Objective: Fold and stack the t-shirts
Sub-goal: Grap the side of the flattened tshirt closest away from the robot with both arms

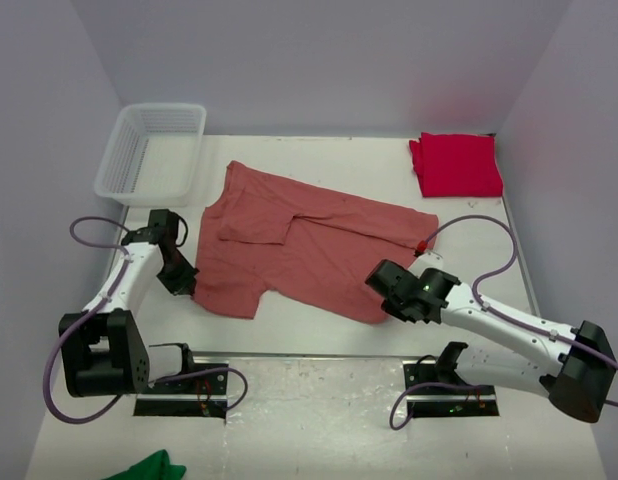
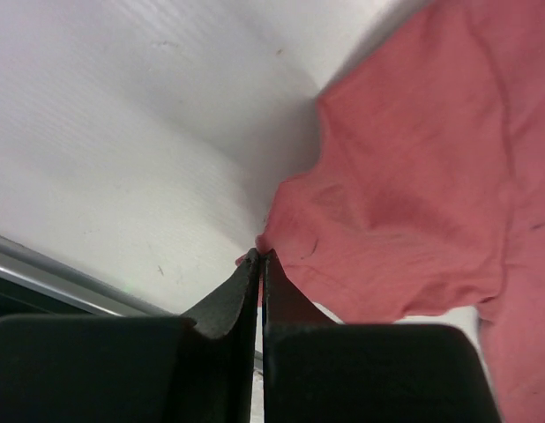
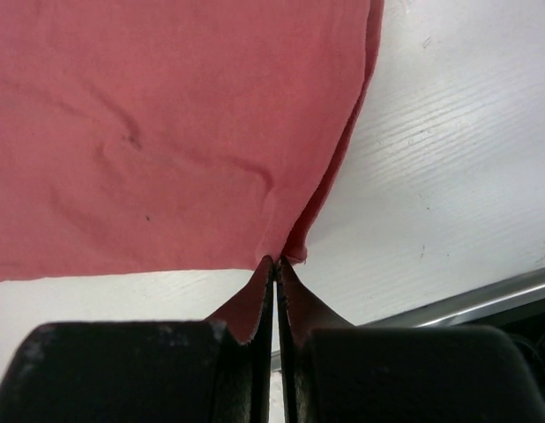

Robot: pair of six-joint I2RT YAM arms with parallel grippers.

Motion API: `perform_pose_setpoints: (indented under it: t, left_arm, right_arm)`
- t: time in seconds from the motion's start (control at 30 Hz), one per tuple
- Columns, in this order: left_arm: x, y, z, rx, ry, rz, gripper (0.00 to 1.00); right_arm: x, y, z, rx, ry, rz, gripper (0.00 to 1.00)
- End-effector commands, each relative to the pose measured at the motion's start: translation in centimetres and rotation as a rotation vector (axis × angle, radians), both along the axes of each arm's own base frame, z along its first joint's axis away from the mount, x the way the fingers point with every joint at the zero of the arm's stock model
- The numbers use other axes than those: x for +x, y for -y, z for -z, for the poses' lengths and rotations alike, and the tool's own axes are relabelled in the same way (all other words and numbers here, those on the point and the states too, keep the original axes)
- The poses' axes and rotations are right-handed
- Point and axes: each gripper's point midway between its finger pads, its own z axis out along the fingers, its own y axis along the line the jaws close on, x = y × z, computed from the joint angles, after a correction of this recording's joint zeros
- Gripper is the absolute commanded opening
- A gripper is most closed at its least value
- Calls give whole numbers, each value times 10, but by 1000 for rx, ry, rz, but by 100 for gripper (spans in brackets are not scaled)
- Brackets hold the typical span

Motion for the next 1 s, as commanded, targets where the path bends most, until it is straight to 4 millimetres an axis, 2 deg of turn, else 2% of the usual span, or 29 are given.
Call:
perform_pose_setpoints:
  t: [0.0,0.23,0.43,0.53,0.63,0.83,0.97]
  left_arm:
    - [23,-2,-25,-1,107,44,0]
    - [49,3,-34,-30,196,75,0]
    - [82,10,-49,-69,291,103,0]
    - [107,7,-72,-52,365,130,0]
    - [123,4,-90,-30,411,150,0]
    - [147,3,-122,-25,521,142,0]
    - [162,5,-135,-35,565,142,0]
  right_arm:
    - [10,11,-21,-43,54,47,0]
    - [17,38,-34,-123,33,86,0]
    - [27,61,-36,-152,26,107,0]
    - [33,66,-36,-160,19,104,0]
    - [39,69,-33,-180,8,98,0]
    - [48,66,-31,-198,-12,70,0]
    - [53,67,-31,-218,-23,59,0]
